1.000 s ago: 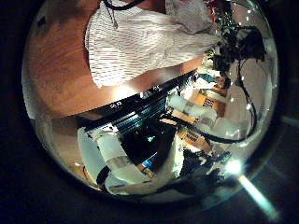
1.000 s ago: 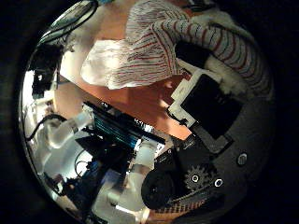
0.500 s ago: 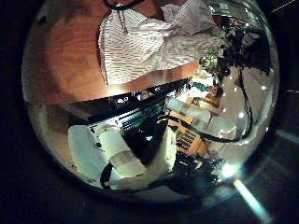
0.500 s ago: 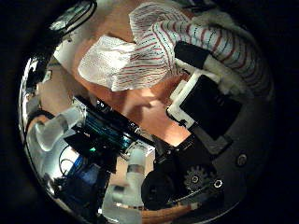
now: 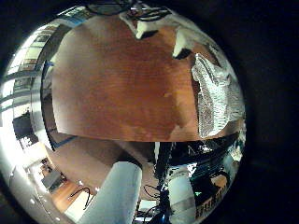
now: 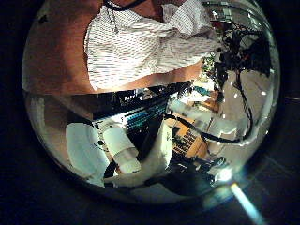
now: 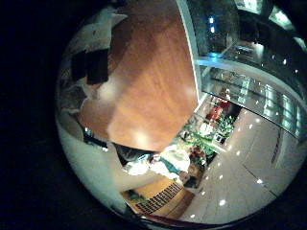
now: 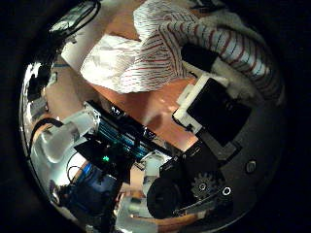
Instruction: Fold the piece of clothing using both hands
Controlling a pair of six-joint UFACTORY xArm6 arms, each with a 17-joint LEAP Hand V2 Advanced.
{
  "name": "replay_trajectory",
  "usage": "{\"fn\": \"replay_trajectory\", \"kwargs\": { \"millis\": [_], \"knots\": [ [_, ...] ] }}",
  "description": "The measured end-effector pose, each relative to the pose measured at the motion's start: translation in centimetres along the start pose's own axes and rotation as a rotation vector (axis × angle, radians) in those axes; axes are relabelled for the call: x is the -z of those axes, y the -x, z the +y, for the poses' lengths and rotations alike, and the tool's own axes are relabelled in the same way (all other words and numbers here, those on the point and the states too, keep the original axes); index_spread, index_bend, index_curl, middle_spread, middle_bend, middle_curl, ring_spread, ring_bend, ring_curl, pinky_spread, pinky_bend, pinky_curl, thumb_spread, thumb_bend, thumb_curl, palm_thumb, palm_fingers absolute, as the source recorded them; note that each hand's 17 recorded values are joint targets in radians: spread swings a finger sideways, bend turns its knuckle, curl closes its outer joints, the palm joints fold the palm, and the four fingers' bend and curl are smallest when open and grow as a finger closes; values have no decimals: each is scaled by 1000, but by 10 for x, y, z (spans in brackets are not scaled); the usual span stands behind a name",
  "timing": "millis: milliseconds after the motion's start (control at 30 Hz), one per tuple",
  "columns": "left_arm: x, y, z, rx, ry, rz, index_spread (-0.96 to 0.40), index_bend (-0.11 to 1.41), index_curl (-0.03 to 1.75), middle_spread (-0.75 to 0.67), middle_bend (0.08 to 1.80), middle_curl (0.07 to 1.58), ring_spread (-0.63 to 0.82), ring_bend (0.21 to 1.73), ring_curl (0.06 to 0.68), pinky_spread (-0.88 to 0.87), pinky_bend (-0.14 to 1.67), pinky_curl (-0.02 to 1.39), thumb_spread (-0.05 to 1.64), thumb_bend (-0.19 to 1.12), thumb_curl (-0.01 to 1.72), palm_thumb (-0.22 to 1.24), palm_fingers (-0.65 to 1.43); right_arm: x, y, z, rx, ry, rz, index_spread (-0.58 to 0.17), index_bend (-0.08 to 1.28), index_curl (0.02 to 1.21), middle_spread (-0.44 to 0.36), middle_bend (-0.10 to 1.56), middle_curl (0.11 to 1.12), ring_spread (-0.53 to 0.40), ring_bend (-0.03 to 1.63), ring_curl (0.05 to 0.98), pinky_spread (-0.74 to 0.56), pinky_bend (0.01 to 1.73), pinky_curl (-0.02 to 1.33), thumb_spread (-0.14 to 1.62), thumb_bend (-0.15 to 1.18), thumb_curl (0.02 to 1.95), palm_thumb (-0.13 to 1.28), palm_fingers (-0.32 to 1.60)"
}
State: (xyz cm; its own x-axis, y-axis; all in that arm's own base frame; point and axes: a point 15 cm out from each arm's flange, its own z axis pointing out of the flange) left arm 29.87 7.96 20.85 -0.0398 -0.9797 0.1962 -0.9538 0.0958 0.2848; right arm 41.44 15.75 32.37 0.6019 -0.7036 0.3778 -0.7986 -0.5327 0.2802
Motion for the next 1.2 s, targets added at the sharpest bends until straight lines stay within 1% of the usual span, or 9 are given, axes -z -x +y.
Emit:
{"fn": "replay_trajectory", "kwargs": {
  "millis": [100, 200, 267, 367, 500, 567, 700, 800, 1200],
  "knots": [
    [-4, -25, -7, -40, -3, 10, 16, 176, 374, 241, 179, 303, 456, 597, 192, 501, 287, 300, 1357, -7, 239, 102, 147, -7, -17, 15, -39, 8, -15, -291, 1041, 934, -143, 1283, 830, -238, 1321, 799, -222, 1259, 883, 961, -14, 740, 991, 1084],
    [-7, -60, -19, -88, -25, 24, 22, 172, 370, 242, 176, 302, 452, 605, 194, 500, 295, 304, 1381, -2, 241, 126, 140, -22, -30, 33, -72, 17, -27, -292, 1034, 936, -144, 1284, 832, -239, 1321, 802, -223, 1259, 888, 967, -14, 742, 988, 1081],
    [-10, -84, -31, -130, -50, 19, 30, 167, 365, 249, 172, 299, 453, 612, 195, 500, 306, 308, 1403, 8, 244, 155, 126, -28, -40, 41, -99, 0, -33, -293, 1033, 937, -144, 1284, 832, -239, 1320, 804, -224, 1257, 892, 969, -14, 744, 987, 1081],
    [-16, -119, -51, -194, -91, -2, 36, 170, 361, 259, 171, 295, 451, 616, 198, 499, 324, 314, 1429, 22, 251, 199, 108, -42, -54, 58, -140, 15, -46, -294, 1032, 939, -144, 1284, 833, -240, 1320, 806, -226, 1251, 897, 972, -14, 746, 986, 1079],
    [-40, -171, -74, -276, -121, -37, 47, 170, 357, 257, 169, 289, 451, 629, 200, 500, 343, 318, 1450, 36, 262, 248, 87, -57, -67, 70, -178, 19, -58, -295, 1030, 941, -144, 1284, 834, -240, 1318, 809, -228, 1246, 903, 975, -14, 748, 985, 1080],
    [-54, -179, -78, -286, -100, -47, 50, 170, 353, 262, 174, 289, 448, 627, 200, 498, 350, 320, 1456, 35, 266, 258, 78, -58, -69, 73, -184, 15, -60, -296, 1029, 942, -145, 1283, 835, -240, 1317, 810, -229, 1244, 906, 976, -14, 750, 985, 1080],
    [-82, -187, -82, -306, -40, -56, 58, 174, 354, 271, 169, 284, 453, 626, 202, 493, 355, 323, 1460, 29, 269, 266, 48, -59, -75, 78, -202, 16, -65, -297, 1028, 944, -145, 1282, 835, -241, 1315, 812, -230, 1240, 911, 977, -14, 751, 984, 1081],
    [-97, -192, -85, -315, -18, -64, 61, 177, 354, 276, 172, 280, 458, 627, 202, 493, 358, 323, 1463, 22, 271, 271, 39, -56, -75, 79, -206, 7, -71, -297, 1026, 945, -145, 1282, 836, -241, 1314, 814, -232, 1237, 915, 977, -14, 753, 984, 1081],
    [-114, -189, -95, -299, 5, -67, 62, 176, 356, 270, 175, 278, 459, 633, 207, 495, 358, 321, 1460, -5, 269, 269, 32, -43, -68, 81, -214, -32, -105, -299, 1022, 949, -145, 1279, 838, -242, 1309, 819, -236, 1227, 929, 980, -15, 751, 978, 1083]
  ]
}}
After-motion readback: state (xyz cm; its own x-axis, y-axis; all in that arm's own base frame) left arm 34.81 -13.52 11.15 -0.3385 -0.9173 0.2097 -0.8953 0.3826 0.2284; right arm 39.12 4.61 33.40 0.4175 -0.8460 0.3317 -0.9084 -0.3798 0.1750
